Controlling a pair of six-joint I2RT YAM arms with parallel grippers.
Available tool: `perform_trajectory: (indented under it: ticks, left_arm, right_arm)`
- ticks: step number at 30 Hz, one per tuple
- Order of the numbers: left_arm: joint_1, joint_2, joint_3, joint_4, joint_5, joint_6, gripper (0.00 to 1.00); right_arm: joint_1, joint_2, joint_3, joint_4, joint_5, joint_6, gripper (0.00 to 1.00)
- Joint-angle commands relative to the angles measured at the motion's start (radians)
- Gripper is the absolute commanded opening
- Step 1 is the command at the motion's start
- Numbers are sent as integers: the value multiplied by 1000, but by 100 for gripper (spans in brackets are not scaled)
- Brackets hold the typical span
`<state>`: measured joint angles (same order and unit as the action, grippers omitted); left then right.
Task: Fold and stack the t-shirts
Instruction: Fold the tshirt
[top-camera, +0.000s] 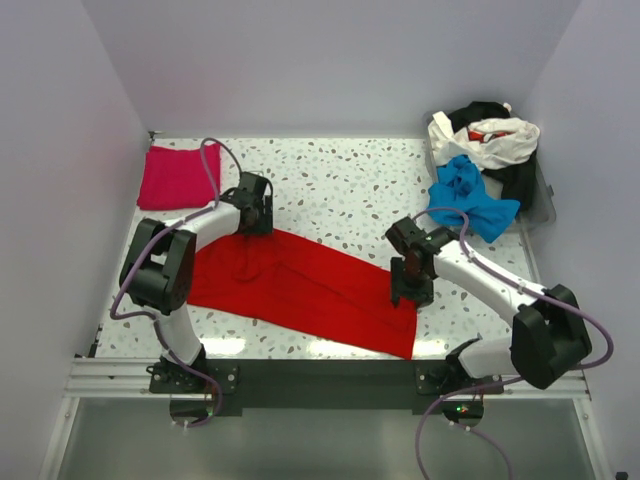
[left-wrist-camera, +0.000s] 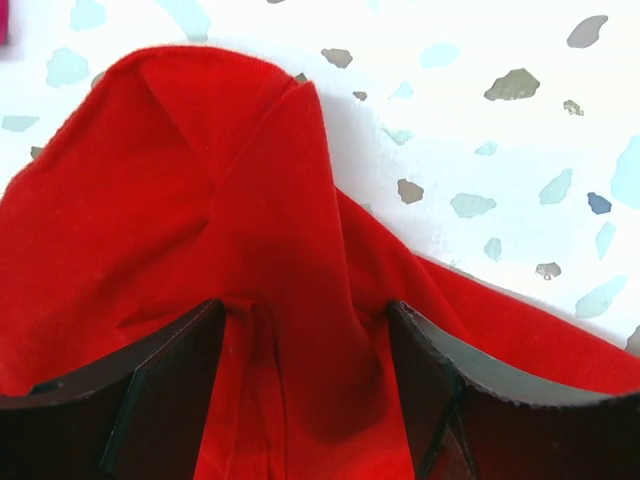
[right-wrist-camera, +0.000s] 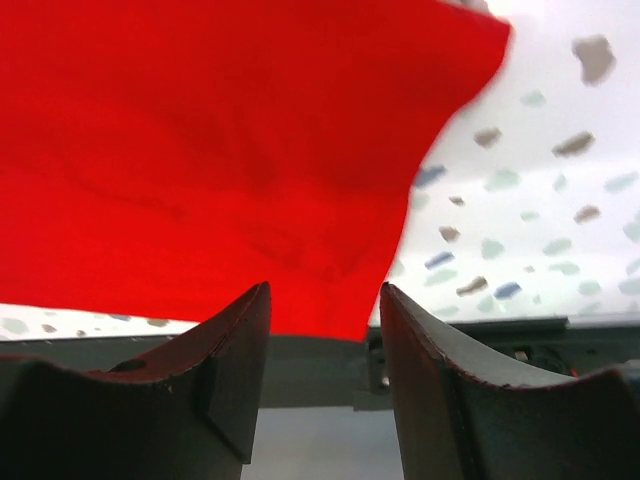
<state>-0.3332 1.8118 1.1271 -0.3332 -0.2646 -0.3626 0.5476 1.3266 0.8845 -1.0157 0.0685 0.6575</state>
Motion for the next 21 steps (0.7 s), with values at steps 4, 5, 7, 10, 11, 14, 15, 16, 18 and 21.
perform_trajectory:
  ticks: [4,5,7,10,11,14,15,16,18,21]
  left_arm:
    - [14,-49,31,-3,30,21,72]
    - [14,-57,25,2,34,17,71]
    - [14,-60,13,16,48,13,72]
    - [14,-52,3,14,41,13,71]
    - [14,-46,2,13,41,13,72]
    - [14,-43,-9,17,44,16,72]
    - [14,-42,-13,19,47,16,72]
    - [14,-43,-13,22,60,19,72]
    - [10,-42,-10,31,83,34,72]
    - [-7,-42,14,25,103,40,73]
  right_arm:
    - [2,100,64,224,-146,-132,49]
    - [2,117,65,244,-160,-145,48]
    - [2,173,59,293,-183,-160,48]
    - [-11,253,51,339,-200,-159,47]
    - [-20,279,51,339,-199,-157,46]
    - [-84,344,44,321,-193,-142,44]
    - [-112,350,24,327,-197,-138,44]
    - [-171,350,10,331,-208,-127,44]
    - [-231,347,-18,332,-223,-119,45]
    - [-299,336,-12,306,-202,-131,49]
